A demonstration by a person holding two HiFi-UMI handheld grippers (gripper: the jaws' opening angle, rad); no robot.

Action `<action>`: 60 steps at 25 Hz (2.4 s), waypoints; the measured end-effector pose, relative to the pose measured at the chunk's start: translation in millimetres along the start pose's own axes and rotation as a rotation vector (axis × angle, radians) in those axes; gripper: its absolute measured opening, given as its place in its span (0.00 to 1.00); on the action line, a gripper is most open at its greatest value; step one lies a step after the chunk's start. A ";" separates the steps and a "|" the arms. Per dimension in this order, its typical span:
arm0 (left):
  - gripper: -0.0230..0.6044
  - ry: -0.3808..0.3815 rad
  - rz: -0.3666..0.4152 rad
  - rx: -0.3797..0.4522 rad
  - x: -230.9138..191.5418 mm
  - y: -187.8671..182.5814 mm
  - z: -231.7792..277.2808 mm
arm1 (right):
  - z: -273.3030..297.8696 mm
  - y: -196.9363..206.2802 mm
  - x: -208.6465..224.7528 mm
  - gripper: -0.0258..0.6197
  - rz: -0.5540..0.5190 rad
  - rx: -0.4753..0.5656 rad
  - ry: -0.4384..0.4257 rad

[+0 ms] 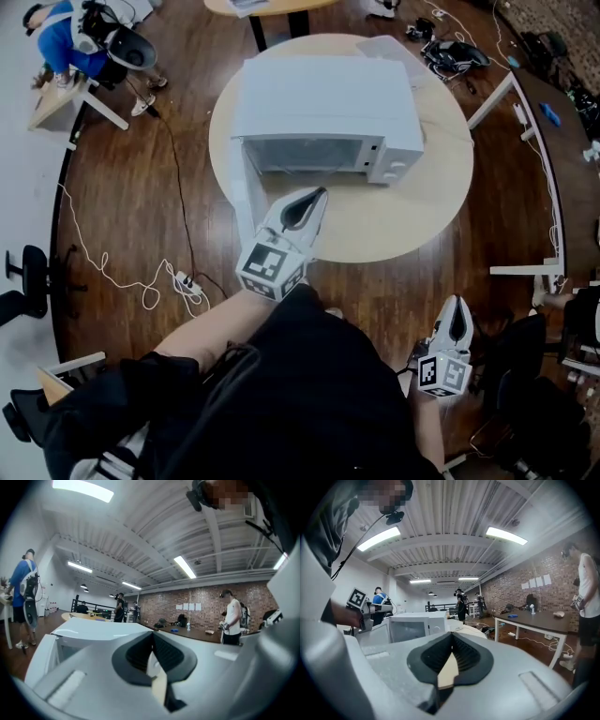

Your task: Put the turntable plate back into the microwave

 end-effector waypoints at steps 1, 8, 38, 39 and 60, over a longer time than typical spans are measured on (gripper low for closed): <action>0.04 -0.008 -0.003 0.000 -3.7 -0.3 -2.0 | 7.3 -2.0 -3.5 0.04 -0.004 -0.003 -0.019; 0.04 -0.069 -0.022 -0.010 -32.6 -0.2 -24.3 | 56.7 -11.7 -37.4 0.04 -0.028 -0.018 -0.154; 0.04 -0.157 -0.037 0.063 -94.8 -28.3 -59.6 | 245.0 16.8 -166.1 0.04 0.099 -0.171 -0.676; 0.04 -0.177 -0.027 0.062 -97.5 -28.6 -57.7 | 254.3 26.7 -170.0 0.04 0.144 -0.200 -0.721; 0.04 -0.393 0.117 0.030 -111.2 -75.6 -64.7 | 378.2 186.6 -188.5 0.45 0.918 -0.499 -0.538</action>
Point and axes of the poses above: the fingertips, and each gripper's own axes: z forward along the fingers, x to its right, y out of its underside, the point moved 3 cm from there along -z, backward along the fingers, and after that the axes turned 8 degrees about -y, right-handed, at the moved point
